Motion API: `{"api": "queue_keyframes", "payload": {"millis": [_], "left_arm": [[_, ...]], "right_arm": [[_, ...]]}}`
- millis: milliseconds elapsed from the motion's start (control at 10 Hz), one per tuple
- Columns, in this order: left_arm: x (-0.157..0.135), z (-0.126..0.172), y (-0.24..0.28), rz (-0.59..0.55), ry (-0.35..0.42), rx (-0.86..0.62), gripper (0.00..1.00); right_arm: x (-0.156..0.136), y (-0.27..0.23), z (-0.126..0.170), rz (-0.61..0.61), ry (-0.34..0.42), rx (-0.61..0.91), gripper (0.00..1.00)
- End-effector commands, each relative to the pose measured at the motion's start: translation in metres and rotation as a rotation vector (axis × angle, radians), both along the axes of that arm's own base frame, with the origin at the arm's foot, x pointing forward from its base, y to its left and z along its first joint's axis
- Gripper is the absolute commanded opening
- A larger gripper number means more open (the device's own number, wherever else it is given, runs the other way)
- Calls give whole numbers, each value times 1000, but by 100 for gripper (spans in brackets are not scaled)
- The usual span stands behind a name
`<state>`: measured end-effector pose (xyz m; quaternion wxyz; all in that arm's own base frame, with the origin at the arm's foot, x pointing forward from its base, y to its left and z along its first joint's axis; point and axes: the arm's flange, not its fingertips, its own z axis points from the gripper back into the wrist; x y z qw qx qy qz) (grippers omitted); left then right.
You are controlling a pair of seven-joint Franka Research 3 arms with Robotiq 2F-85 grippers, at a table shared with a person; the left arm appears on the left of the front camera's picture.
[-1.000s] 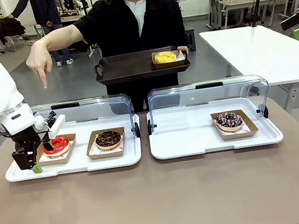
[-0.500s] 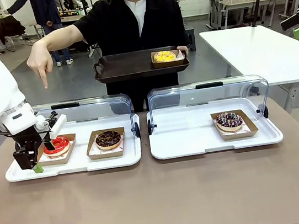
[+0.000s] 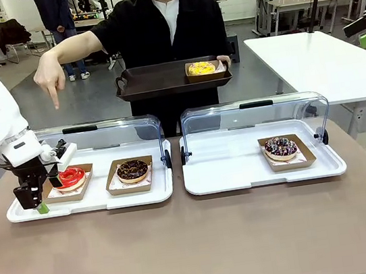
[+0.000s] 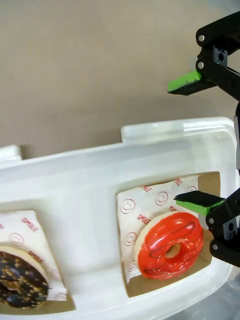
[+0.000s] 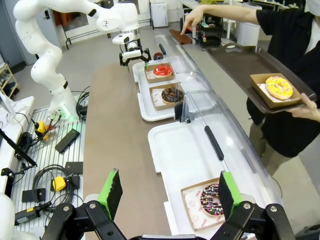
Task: Provide the desired donut to the person.
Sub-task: Pick up and lift the Paper togo box containing the Donut pointed at by the person.
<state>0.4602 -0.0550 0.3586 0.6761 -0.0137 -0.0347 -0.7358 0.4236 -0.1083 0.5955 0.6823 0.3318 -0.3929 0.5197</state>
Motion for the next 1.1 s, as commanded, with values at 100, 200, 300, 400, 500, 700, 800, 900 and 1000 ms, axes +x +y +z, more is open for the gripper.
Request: {"api": "queue_keyframes", "payload": {"millis": [100, 200, 300, 400, 500, 700, 800, 900, 1000], "left_arm": [[28, -8, 9, 39, -24, 42, 100], [32, -8, 11, 57, -32, 57, 100], [34, -8, 12, 64, -37, 65, 100], [34, -7, 11, 69, -39, 71, 100], [34, -6, 13, 68, -46, 84, 100], [32, -3, 16, 70, -58, 104, 100], [32, -2, 18, 69, -61, 109, 100], [31, -2, 19, 68, -61, 113, 100], [30, -1, 21, 71, -60, 114, 100]], "right_arm": [[-1, 0, 1, -1, -3, 6, 100], [-1, 0, 1, -1, -3, 6, 100], [-1, 0, 1, -1, -3, 6, 100], [-1, 0, 1, -1, -3, 6, 100], [-1, 0, 1, -1, -3, 6, 100], [-1, 0, 1, -1, -3, 6, 100], [-1, 0, 1, -1, -3, 6, 100], [-1, 0, 1, -1, -3, 6, 100], [-1, 0, 1, -1, -3, 6, 100]]}}
